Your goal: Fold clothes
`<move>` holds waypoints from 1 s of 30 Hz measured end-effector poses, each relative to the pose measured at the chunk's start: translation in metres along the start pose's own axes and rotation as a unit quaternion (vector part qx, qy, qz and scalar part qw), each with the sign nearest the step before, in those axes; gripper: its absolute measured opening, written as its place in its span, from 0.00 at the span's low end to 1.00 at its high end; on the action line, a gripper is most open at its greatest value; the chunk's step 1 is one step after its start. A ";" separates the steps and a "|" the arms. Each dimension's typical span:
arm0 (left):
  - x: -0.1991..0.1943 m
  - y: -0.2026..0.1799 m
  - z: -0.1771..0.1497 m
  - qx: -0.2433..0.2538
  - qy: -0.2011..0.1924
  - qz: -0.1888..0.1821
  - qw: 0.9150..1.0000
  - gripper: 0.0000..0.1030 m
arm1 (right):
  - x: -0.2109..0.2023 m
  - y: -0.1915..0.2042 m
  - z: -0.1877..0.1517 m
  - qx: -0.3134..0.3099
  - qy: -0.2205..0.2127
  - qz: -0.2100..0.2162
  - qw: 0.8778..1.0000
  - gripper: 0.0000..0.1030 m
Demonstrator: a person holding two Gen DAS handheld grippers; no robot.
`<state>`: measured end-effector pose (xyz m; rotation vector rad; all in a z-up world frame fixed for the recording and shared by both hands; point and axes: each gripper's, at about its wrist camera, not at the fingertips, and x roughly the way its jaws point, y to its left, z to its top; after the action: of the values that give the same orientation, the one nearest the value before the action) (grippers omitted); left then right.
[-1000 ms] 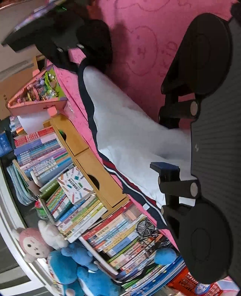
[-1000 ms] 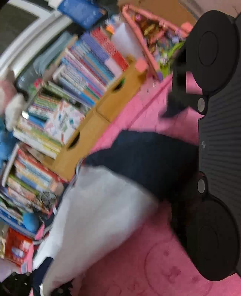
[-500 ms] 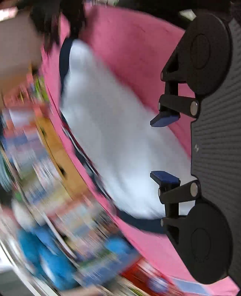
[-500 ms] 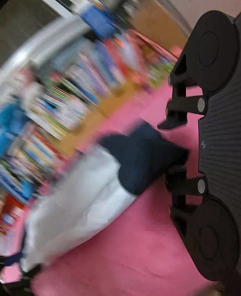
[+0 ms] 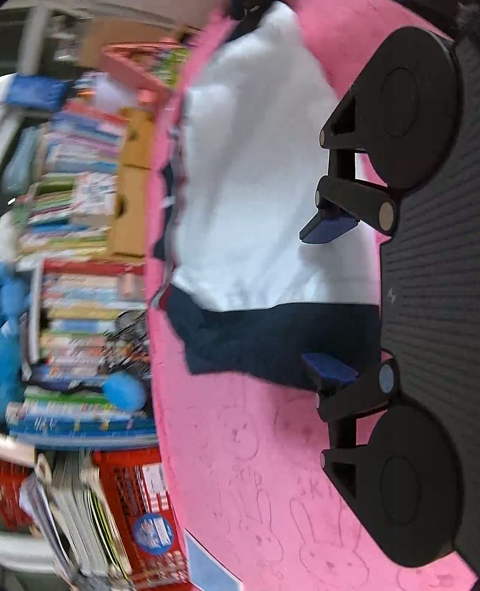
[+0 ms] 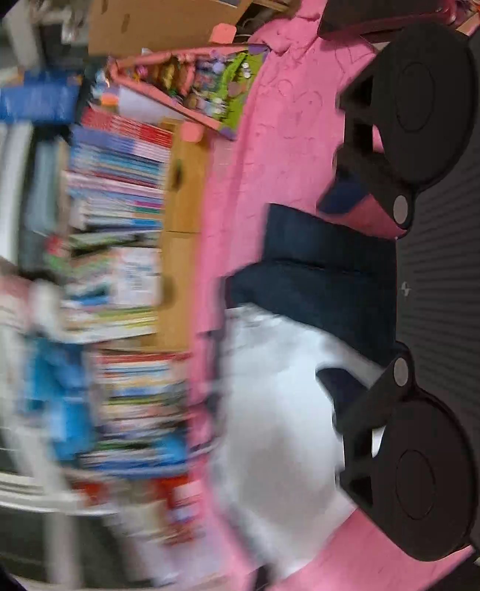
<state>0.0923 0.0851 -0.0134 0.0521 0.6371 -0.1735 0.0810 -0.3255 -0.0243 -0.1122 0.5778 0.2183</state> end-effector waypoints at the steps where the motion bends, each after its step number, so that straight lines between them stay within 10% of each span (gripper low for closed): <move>1: -0.001 -0.004 -0.006 0.016 -0.006 0.007 1.000 0.58 | 0.008 0.007 -0.001 0.002 0.013 -0.014 1.000 0.39; 7: -0.011 0.000 -0.022 0.042 -0.009 0.003 0.999 0.58 | -0.018 0.041 -0.007 -0.045 0.007 -0.064 0.997 0.10; 16: -0.010 0.008 -0.025 0.030 -0.011 -0.007 0.999 0.64 | -0.036 0.001 -0.021 0.050 0.018 0.030 0.998 0.18; 19: -0.009 0.009 -0.024 0.031 -0.009 -0.011 0.999 0.65 | -0.022 0.003 -0.012 0.038 -0.001 0.052 0.998 0.45; 30: -0.010 0.014 -0.025 0.026 -0.007 -0.029 0.999 0.73 | 0.024 -0.027 -0.015 0.046 0.013 0.201 0.978 0.24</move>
<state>0.0725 0.1030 -0.0275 0.0830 0.6207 -0.2457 0.0991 -0.3504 -0.0492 0.0930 0.6318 0.5829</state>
